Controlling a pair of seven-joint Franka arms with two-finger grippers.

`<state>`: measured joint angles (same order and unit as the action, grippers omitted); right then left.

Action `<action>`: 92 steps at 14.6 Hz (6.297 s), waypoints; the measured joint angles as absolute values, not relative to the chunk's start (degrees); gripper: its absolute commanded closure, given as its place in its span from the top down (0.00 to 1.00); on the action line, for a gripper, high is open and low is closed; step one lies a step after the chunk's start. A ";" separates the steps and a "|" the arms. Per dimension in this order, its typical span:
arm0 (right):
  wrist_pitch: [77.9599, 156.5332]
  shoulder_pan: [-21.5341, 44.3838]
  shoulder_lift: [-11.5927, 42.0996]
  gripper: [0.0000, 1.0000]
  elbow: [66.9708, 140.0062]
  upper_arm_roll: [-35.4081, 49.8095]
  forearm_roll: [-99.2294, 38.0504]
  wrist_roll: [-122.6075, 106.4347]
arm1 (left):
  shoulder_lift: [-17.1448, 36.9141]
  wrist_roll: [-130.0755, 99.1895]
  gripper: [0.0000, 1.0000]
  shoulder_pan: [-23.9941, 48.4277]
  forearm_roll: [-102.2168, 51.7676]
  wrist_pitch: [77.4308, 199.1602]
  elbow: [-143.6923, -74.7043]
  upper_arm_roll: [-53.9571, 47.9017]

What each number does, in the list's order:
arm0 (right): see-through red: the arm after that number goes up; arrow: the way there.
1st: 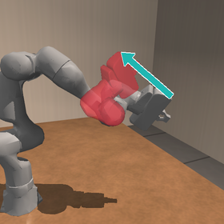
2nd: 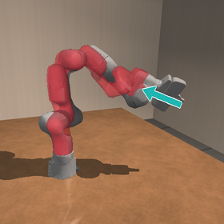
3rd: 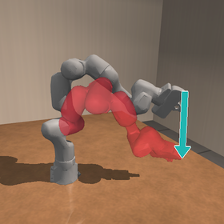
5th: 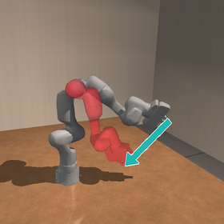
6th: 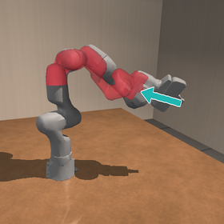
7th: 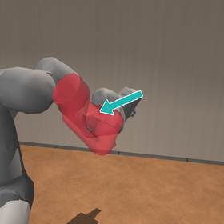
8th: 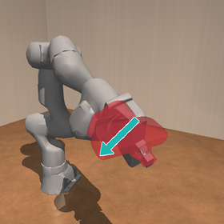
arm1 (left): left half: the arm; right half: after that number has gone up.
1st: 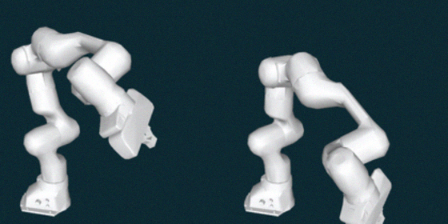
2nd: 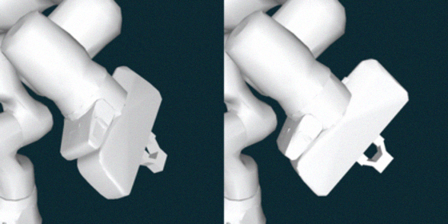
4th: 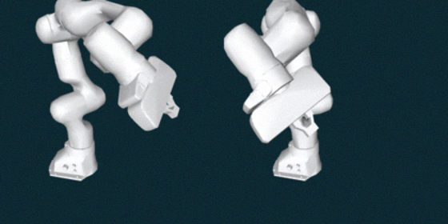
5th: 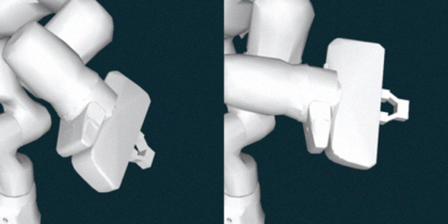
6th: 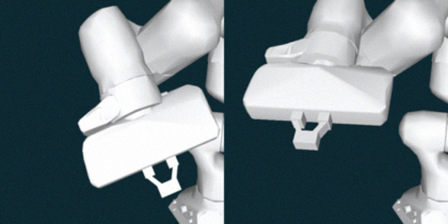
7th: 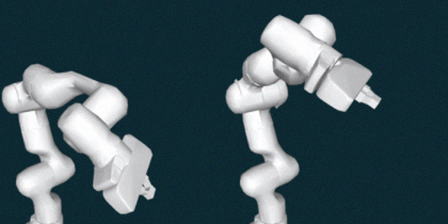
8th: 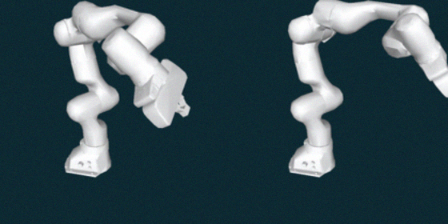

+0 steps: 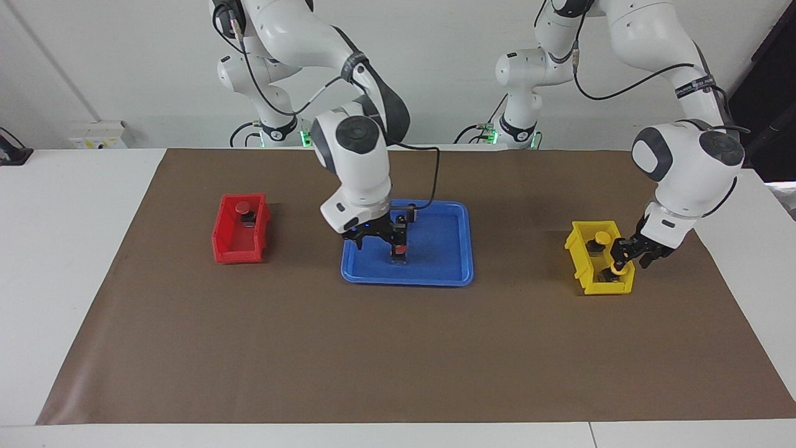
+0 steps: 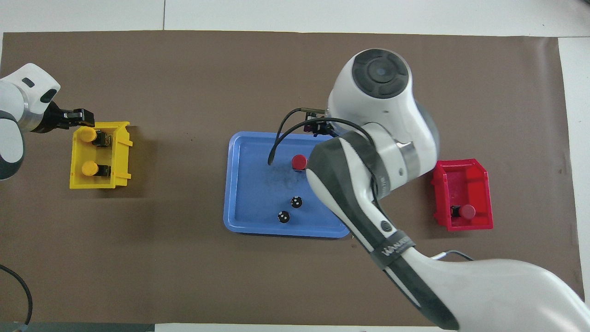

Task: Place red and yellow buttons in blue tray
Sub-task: 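Return the right gripper to red while the left gripper grasps yellow, then carry the yellow button with the left gripper into the tray, then place the red button in the tray while the left gripper grasps yellow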

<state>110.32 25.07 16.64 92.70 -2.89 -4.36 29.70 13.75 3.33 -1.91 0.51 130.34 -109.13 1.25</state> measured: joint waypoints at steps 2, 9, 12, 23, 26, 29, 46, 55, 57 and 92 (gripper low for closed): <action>109.28 19.15 8.38 0.82 101.27 -2.94 -4.36 20.20 | 14.38 3.33 0.65 -1.91 0.51 131.88 -109.83 1.21; 116.97 1.45 -9.35 0.72 129.99 -3.00 -4.36 -7.18 | 14.38 3.37 0.65 -1.90 0.53 131.95 -110.78 1.05; 118.52 -0.63 -9.84 0.72 133.39 -2.95 -4.36 -9.13 | 14.38 3.41 0.65 -1.88 0.55 131.95 -110.79 0.98; 125.01 -0.64 -9.73 0.68 139.66 -2.59 -2.39 -11.92 | 14.39 3.41 0.60 -1.76 0.55 131.88 -111.36 0.59; 125.01 -1.02 -9.74 0.67 140.61 -2.60 -2.39 -11.92 | 14.39 3.41 0.41 -1.76 0.55 131.85 -111.61 0.59; 125.01 -1.19 -9.85 0.66 141.58 -2.65 -2.37 -11.92 | 14.38 3.41 0.08 -1.79 0.55 131.85 -111.73 0.60; 116.19 -2.25 -10.03 0.22 135.64 -2.66 -0.58 -11.95 | 16.19 -32.13 0.02 29.03 -8.34 118.97 -94.88 -0.96; 97.65 -2.10 -6.63 0.23 115.00 -0.45 -1.32 -10.43 | 19.85 -31.78 0.38 34.46 -9.72 128.22 -104.03 -0.93; 93.53 -2.04 -5.09 0.23 108.78 2.29 -3.08 -6.08 | 19.85 -31.78 1.00 34.96 -9.72 128.25 -104.13 -0.91; 119.97 12.69 20.62 1.00 102.40 14.80 -0.12 32.04 | 3.66 6.63 0.63 -0.44 -0.85 123.33 -121.08 2.93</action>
<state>119.97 12.69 20.62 102.40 14.80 -0.12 32.04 3.66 6.63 -0.44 -0.85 123.33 -121.08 2.93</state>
